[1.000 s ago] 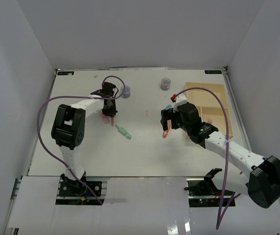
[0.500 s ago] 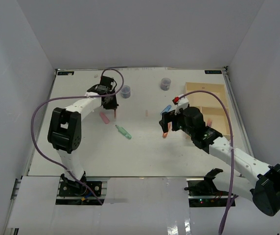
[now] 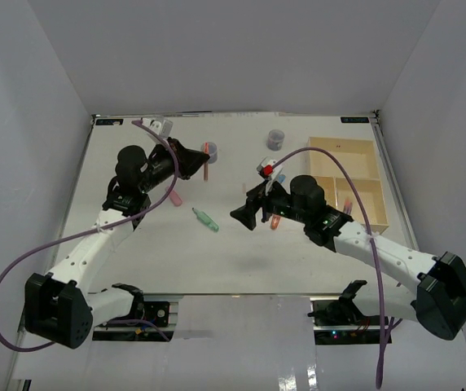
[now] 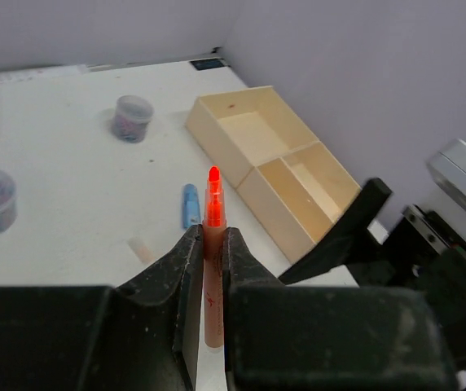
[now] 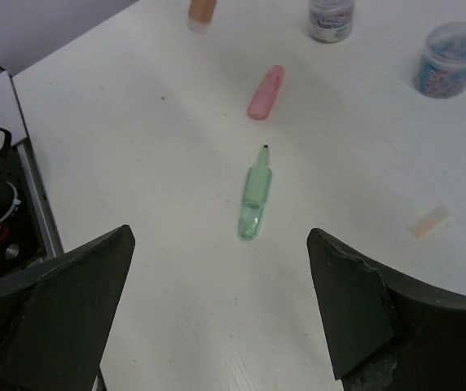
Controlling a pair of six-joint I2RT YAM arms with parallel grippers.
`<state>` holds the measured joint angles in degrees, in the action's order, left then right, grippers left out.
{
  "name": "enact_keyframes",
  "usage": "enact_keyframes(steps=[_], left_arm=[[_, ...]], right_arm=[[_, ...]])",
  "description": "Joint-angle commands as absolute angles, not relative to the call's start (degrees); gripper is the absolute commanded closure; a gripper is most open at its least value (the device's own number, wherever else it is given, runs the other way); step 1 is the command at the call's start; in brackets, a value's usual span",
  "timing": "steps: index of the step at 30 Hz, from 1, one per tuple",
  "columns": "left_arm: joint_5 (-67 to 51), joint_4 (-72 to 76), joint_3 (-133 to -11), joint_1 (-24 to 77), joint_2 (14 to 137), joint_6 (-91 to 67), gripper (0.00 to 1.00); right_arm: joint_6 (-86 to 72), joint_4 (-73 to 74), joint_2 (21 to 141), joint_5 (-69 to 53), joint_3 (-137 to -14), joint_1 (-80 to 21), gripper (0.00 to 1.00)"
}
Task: Sort the stationery into containers
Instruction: Pick up the pen from the center of the board.
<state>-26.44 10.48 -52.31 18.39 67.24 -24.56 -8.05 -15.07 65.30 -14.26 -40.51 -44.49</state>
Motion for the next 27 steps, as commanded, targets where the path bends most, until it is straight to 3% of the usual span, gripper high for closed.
enact_keyframes(steps=[1, 18, 26, 27], left_arm=[[-38.0, 27.6, -46.3, 18.5, 62.1, -26.8, 1.00], [-46.7, 42.4, -35.8, 20.0, 56.4, -28.7, 0.95], [-47.5, 45.4, -34.7, 20.4, 56.4, -29.4, 0.96], [-47.5, 45.6, -34.4, 20.4, 56.3, -29.5, 0.96]], right_arm=[[-8.2, -22.6, 69.0, -20.1, -45.9, -46.6, 0.07], [-9.9, -25.5, 80.4, -25.7, -59.3, -49.6, 0.09], [-10.0, -25.4, 81.5, -26.3, -61.1, -49.6, 0.00], [-9.9, -25.4, 81.5, -26.4, -61.2, -49.6, 0.06]])
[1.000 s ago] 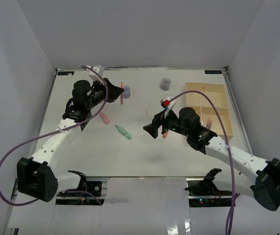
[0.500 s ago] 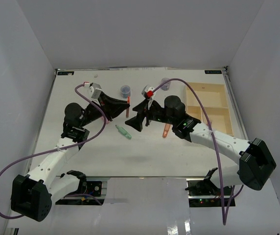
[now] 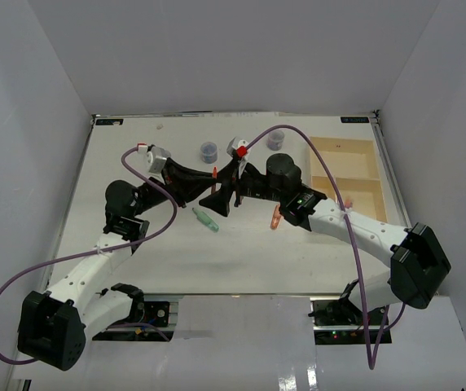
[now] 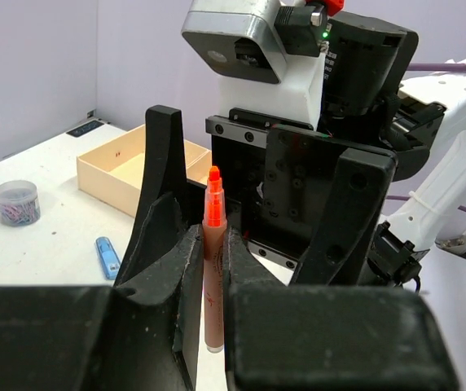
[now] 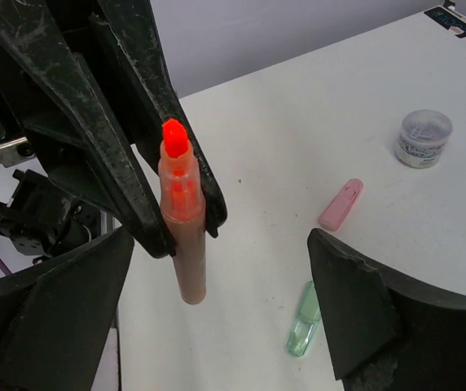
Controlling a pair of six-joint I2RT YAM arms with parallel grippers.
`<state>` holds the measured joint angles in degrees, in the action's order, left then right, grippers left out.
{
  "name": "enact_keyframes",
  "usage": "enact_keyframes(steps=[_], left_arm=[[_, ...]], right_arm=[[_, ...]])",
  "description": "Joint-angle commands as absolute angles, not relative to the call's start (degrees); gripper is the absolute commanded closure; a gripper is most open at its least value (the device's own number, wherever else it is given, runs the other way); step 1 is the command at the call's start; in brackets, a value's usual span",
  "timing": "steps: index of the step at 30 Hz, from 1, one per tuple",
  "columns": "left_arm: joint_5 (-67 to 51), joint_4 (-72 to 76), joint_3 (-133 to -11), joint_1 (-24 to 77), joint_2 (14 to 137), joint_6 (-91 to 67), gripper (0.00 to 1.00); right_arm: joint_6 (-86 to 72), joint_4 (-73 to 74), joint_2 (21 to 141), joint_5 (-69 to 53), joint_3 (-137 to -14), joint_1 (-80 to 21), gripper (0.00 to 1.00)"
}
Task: Sort the stationery into containers
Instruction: Pick up the pen from the center of the board, then close the pen cap on the pen.
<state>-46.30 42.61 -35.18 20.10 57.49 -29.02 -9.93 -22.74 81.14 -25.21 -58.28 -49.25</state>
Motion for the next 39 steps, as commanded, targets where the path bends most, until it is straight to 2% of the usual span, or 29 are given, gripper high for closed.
enact_keyframes(steps=[1, 2, 6, 17, 39], left_arm=[[-47.5, 46.1, -34.2, 20.4, 56.3, -29.7, 0.96], [-47.5, 47.2, -33.9, 20.5, 56.2, -30.4, 0.96], [-47.0, 50.0, -32.4, 20.5, 56.3, -32.5, 0.96], [-42.8, 65.4, -27.8, 20.5, 56.7, -41.7, 1.00], [-40.3, 72.7, -25.5, 20.5, 58.8, -48.0, 1.00]], right_arm=[[-10.0, -25.5, 81.4, -26.4, -61.1, -49.6, 0.09], [-10.0, -25.5, 81.3, -26.5, -61.0, -49.6, 0.15], [-9.8, -25.6, 80.8, -26.5, -60.6, -49.6, 0.26], [-10.0, -25.7, 79.5, -28.2, -60.1, -49.2, 0.30], [-10.8, -26.5, 78.5, -30.7, -61.7, -48.8, 0.44]])
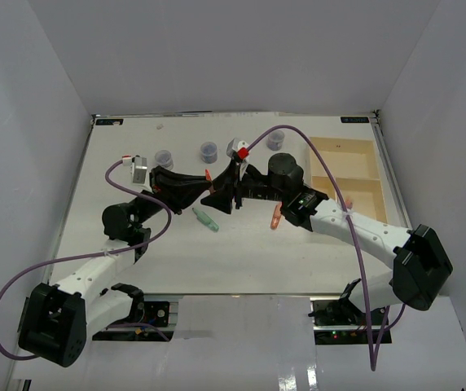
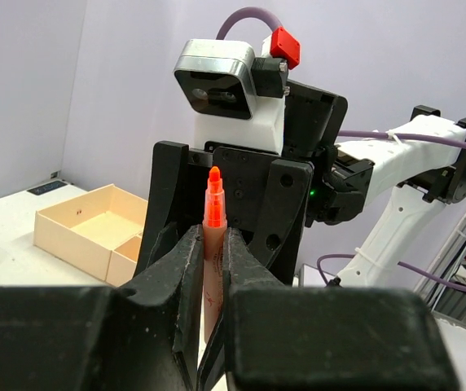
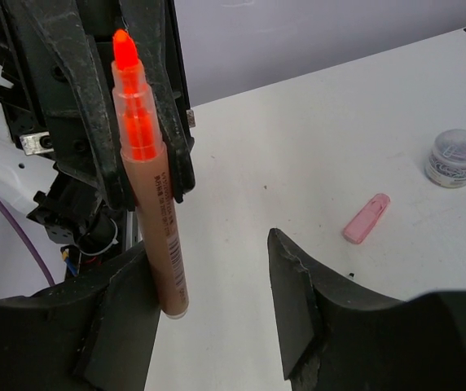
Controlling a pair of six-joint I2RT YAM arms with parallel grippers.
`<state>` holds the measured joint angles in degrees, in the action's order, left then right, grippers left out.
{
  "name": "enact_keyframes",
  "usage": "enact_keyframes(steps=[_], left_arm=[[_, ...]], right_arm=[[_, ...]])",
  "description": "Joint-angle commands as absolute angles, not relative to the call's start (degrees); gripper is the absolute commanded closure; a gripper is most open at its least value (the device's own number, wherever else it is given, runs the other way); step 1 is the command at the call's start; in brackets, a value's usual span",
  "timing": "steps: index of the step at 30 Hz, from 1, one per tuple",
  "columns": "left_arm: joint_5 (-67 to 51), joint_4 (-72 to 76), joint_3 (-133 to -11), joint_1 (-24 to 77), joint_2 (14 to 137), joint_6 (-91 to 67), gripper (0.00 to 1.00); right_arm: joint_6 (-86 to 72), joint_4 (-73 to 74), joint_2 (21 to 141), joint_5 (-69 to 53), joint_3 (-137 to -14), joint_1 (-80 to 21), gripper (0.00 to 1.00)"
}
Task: Sort the stationery into containers
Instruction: Close the pen cap on the pen.
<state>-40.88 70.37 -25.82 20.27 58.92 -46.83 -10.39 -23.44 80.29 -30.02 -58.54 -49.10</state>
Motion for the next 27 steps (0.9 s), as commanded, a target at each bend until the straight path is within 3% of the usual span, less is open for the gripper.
enact_keyframes(steps=[1, 27], left_arm=[[-40.3, 72.7, -25.4, 20.5, 58.9, -48.2, 1.00], [-38.7, 75.9, -25.3, 20.7, 61.3, -51.4, 1.00]], right_arm=[[-10.9, -26.5, 78.5, -30.8, -62.0, -48.8, 0.44], [-11.4, -26.3, 79.3, -31.4, -62.5, -48.8, 0.60]])
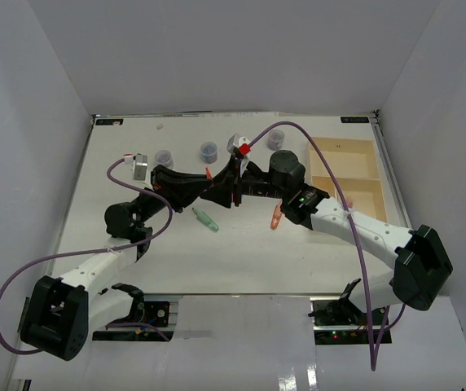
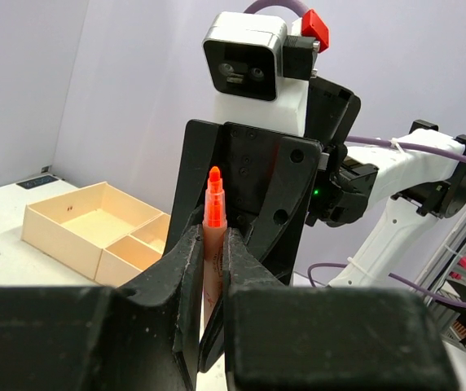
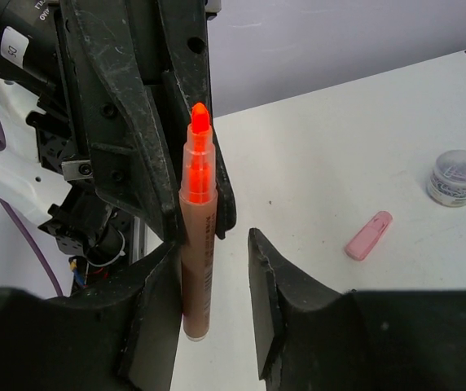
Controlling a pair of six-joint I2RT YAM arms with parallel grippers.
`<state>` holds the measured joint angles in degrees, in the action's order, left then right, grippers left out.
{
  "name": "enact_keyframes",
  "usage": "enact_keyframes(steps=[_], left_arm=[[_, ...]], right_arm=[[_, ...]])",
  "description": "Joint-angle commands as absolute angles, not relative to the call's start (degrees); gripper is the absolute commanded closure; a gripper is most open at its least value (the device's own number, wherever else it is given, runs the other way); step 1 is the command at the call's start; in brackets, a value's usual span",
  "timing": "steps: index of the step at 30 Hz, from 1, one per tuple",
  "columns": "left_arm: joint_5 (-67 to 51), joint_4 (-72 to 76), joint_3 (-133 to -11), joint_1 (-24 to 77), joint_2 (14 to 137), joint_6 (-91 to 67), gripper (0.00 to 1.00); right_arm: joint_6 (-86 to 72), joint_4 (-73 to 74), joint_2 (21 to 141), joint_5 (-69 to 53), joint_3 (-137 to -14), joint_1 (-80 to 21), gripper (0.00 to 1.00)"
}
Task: Sort the stationery into containers
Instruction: Close the pen cap on the pen.
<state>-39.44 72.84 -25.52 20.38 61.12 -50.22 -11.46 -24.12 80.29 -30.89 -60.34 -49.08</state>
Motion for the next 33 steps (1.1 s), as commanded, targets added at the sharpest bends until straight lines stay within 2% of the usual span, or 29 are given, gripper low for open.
enact_keyframes(steps=[1, 4, 10, 11, 13, 15, 16, 17, 20, 21, 22, 27, 28, 30, 33], left_arm=[[-38.8, 76.1, -25.3, 20.7, 61.6, -51.5, 1.00], [-38.8, 76.9, -25.4, 21.0, 62.1, -51.9, 1.00], [-38.8, 76.9, -25.1, 21.1, 62.6, -51.9, 0.96], [-38.9, 76.8, -25.0, 21.1, 62.5, -51.9, 0.92], [-39.1, 75.4, -25.1, 21.1, 62.2, -51.3, 0.88], [-39.0, 73.7, -25.1, 21.1, 61.6, -49.9, 0.79], [-38.7, 71.3, -25.2, 21.1, 61.2, -49.5, 0.73], [-38.4, 70.0, -25.2, 21.1, 60.4, -49.0, 0.57], [-37.6, 62.8, -25.8, 21.1, 58.0, -45.9, 0.26], [-37.3, 60.1, -26.2, 21.1, 57.3, -44.8, 0.08], [-36.6, 54.2, -26.7, 21.1, 56.6, -42.8, 0.02], [-31.5, 33.8, -33.4, 21.1, 53.3, -36.0, 0.02], [-30.2, 25.9, -35.0, 21.1, 53.6, -33.6, 0.02], [-26.6, 14.5, -40.6, 21.1, 56.2, -31.2, 0.02], [-24.4, 6.2, -48.3, 21.2, 61.2, -28.1, 0.02]], right_arm=[[-11.4, -26.3, 79.3, -31.4, -62.4, -48.7, 0.61], [-11.4, -26.3, 79.2, -31.3, -62.3, -48.7, 0.66], [-11.4, -26.2, 78.4, -30.9, -61.5, -48.7, 0.85], [-11.4, -26.2, 78.2, -30.7, -61.3, -48.7, 0.91], [-11.7, -26.2, 78.0, -30.2, -60.9, -48.3, 0.92], [-12.0, -26.2, 77.3, -29.9, -59.9, -47.9, 0.92], [-12.1, -26.2, 77.2, -29.4, -59.5, -47.7, 0.92], [-12.2, -26.1, 76.6, -29.0, -58.5, -47.6, 0.92], [-12.2, -25.8, 74.6, -27.4, -56.0, -46.8, 0.92], [-12.4, -25.7, 74.0, -26.7, -55.2, -46.1, 0.92], [-12.4, -25.6, 73.5, -26.4, -54.4, -45.8, 0.92], [-12.4, -21.3, 68.3, -22.1, -49.3, -41.9, 0.92], [-12.0, -20.0, 66.4, -20.9, -48.5, -41.2, 0.92], [-11.8, -17.1, 64.3, -17.7, -46.1, -39.1, 0.92], [-11.0, -14.2, 60.2, -13.0, -43.9, -36.7, 0.92]])
